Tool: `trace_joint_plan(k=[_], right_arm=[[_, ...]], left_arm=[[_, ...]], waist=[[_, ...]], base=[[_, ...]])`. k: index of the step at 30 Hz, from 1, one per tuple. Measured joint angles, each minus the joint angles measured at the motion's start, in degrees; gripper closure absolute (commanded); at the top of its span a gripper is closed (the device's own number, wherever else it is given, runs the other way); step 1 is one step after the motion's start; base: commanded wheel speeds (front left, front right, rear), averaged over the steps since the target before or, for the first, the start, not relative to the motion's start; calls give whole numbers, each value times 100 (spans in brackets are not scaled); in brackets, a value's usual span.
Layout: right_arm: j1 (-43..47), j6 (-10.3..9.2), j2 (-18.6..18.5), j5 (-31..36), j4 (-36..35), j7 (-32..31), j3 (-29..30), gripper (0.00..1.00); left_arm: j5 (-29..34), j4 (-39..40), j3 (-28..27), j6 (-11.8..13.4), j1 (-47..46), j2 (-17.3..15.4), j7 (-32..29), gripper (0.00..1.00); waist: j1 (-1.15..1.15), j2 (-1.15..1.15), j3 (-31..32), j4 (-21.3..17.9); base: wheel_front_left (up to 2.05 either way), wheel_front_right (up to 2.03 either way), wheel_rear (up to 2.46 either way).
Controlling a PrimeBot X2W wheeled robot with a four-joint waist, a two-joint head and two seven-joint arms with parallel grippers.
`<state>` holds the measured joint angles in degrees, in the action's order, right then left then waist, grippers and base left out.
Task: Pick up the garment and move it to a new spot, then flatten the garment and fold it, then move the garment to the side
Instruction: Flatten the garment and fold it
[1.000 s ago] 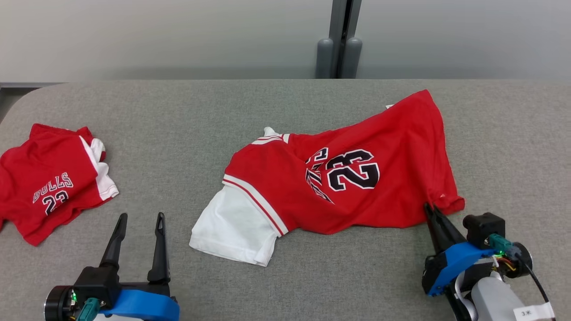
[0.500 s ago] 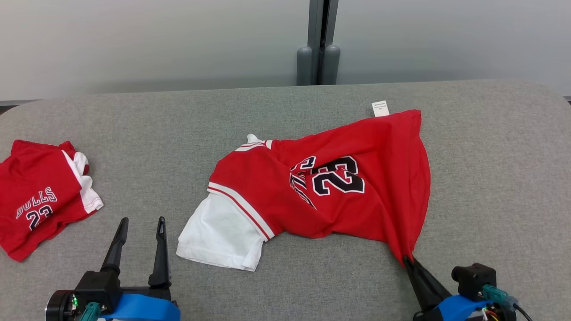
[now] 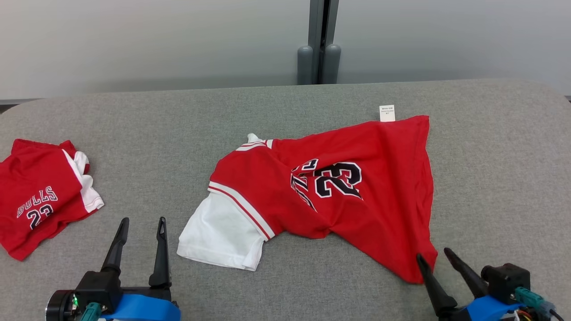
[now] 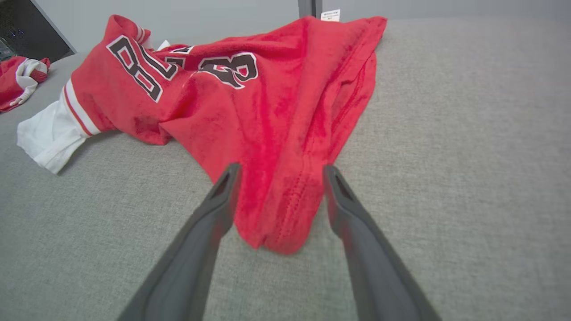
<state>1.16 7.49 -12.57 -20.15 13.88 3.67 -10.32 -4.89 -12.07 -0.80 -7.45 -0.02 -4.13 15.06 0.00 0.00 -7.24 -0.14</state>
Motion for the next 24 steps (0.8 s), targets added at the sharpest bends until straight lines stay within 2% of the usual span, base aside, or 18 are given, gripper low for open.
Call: trace_joint_plan(k=[5,10,18,24], right_arm=[[-166,0,-46,389,-49,112,280,0],[-727,0,-57,666,212,65,369,0],[-1785,0,-76,918,1305,59,379,0],[-2293,0,-63,980,2423,91,294,0]], left_arm=[[0,-12,13,0,-1,2,0,0],[1,-8,45,0,-2,1,0,0],[-8,12,159,0,-135,-20,0,0],[-26,-10,192,0,-248,-35,0,0]], waist=[[0,0,27,36],[0,0,2,75],[0,0,-168,239],[0,0,-319,391]], base=[[0,0,0],[0,0,0],[0,0,0],[0,0,0]])
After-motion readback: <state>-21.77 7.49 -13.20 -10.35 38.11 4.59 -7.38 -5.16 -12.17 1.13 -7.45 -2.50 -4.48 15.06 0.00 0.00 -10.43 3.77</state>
